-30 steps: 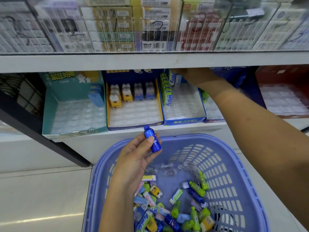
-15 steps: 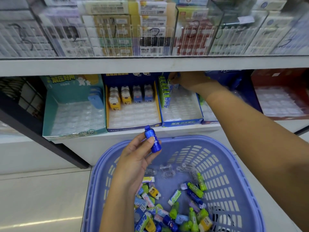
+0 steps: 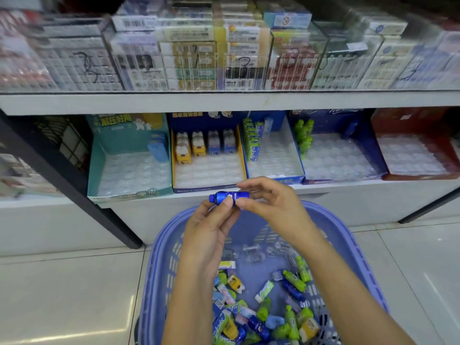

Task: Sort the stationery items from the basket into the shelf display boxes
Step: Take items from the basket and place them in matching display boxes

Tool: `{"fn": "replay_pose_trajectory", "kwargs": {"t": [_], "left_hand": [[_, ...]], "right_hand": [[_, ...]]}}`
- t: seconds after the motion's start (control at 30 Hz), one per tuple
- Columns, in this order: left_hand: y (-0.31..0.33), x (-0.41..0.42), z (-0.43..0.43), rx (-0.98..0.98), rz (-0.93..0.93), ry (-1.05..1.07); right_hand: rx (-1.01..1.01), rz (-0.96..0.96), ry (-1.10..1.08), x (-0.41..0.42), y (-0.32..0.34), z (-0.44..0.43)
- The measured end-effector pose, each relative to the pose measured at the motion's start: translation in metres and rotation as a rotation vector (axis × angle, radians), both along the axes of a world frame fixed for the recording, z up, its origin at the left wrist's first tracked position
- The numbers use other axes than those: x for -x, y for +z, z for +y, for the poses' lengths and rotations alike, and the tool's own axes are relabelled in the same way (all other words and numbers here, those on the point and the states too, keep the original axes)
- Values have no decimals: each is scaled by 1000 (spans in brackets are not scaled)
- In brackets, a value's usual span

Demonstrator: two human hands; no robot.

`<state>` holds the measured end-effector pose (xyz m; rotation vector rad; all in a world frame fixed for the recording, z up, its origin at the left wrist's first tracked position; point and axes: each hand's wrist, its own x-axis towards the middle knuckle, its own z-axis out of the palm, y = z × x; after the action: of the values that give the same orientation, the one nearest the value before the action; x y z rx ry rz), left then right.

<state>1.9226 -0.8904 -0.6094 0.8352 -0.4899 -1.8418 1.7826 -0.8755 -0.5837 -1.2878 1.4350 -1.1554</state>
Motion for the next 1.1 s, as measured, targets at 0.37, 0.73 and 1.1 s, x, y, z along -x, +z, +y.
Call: {"fn": "replay_pose_trajectory", "kwargs": {"t": [0.37, 0.73, 1.1], "left_hand": [[10, -17, -9, 429, -579, 3], [14, 42, -3, 599, -737, -167], [17, 170, -31, 1210, -1337, -641]], "right_hand": [[-26, 154, 125, -6, 22, -3], [124, -27, -413, 82, 14, 8], [87, 677, -558, 233, 28, -77]]}}
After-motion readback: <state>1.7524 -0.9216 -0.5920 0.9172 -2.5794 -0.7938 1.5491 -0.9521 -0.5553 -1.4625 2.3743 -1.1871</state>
